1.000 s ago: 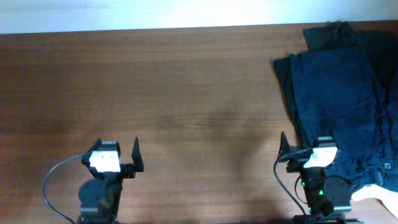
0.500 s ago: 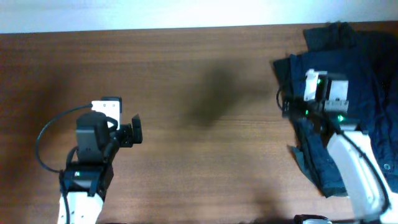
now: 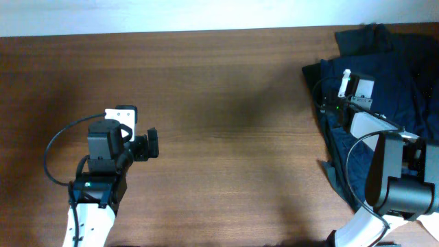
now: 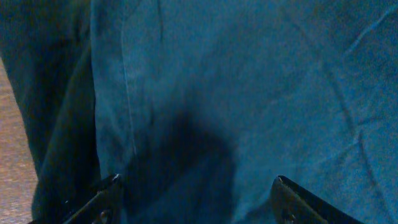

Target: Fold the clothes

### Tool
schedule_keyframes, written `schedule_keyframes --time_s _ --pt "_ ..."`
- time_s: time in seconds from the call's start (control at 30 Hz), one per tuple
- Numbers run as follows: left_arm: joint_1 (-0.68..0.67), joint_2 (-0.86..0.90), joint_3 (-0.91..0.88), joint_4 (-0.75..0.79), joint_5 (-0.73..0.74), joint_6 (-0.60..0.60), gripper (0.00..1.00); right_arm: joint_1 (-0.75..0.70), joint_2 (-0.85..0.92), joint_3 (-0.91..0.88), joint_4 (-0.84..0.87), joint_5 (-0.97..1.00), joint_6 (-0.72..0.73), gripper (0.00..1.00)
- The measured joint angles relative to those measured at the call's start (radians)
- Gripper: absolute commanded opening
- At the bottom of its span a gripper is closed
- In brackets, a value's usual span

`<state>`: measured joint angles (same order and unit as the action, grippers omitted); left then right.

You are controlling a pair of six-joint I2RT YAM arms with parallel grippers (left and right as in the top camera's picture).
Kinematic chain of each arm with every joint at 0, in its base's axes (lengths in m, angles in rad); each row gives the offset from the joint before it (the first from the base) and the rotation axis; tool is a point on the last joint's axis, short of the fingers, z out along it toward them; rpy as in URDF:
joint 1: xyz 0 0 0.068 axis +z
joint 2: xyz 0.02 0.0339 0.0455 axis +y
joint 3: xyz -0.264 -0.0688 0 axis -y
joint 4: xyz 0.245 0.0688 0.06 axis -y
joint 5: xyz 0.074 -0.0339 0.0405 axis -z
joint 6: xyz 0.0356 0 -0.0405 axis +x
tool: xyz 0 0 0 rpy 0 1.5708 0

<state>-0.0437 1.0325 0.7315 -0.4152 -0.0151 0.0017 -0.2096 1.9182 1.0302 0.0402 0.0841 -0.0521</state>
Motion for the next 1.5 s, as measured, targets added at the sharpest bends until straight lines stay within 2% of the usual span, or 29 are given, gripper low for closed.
schedule_keyframes --time_s 0.43,0.5,0.53,0.57,0.63,0.7,0.8,0.93,1.1,1.17,1.27,1.33,1.37,1.43,1.5 --pt "0.0 0.0 0.0 0.0 0.0 0.0 0.99 0.029 0.045 0.001 0.007 -0.037 0.003 0.75" --pt "0.0 0.0 0.0 0.0 0.0 0.0 0.99 0.029 0.045 0.001 0.007 -0.037 0.004 0.6" --pt "0.0 0.0 0.0 0.0 0.0 0.0 0.99 0.029 0.045 0.001 0.007 -0.037 0.002 0.46" --pt "0.0 0.0 0.0 0.0 0.0 0.0 0.99 0.03 0.045 0.001 0.007 -0.04 0.005 0.36" --pt "0.0 0.0 0.0 0.0 0.0 0.0 0.99 0.031 0.045 0.001 0.006 -0.037 0.007 0.24" --pt "0.0 0.0 0.0 0.0 0.0 0.0 0.99 0.031 0.045 0.001 -0.004 -0.01 0.004 0.18" --pt "0.0 0.0 0.0 0.0 0.0 0.0 0.99 0.033 0.045 0.001 -0.006 0.013 0.005 0.04" --pt "0.0 0.0 0.0 0.0 0.0 0.0 0.99 0.034 0.016 0.001 -0.016 0.024 0.034 0.04" --pt "0.0 0.0 0.0 0.0 0.0 0.0 0.99 0.032 -0.207 0.033 -0.083 -0.011 0.056 0.04" --pt "0.0 0.0 0.0 0.0 0.0 0.0 0.99 0.029 -0.246 0.04 -0.137 -0.134 0.056 0.04" --pt "0.0 0.0 0.0 0.0 0.0 0.0 0.99 0.079 -0.246 0.052 -0.114 -0.378 0.123 0.04" --pt "0.0 0.0 0.0 0.0 0.0 0.0 0.99 0.201 -0.246 0.116 -0.076 -0.451 0.175 0.15" --pt "0.0 0.0 0.0 0.0 0.0 0.0 0.99 0.295 -0.246 0.156 -0.044 -0.473 0.19 0.28" --pt "0.0 0.0 0.0 0.0 0.0 0.0 0.99 0.45 -0.246 0.191 -0.036 -0.451 0.204 0.99" --pt "0.0 0.0 0.0 -0.001 0.0 0.0 0.99 0.547 -0.246 0.193 -0.124 -0.391 0.214 0.99"
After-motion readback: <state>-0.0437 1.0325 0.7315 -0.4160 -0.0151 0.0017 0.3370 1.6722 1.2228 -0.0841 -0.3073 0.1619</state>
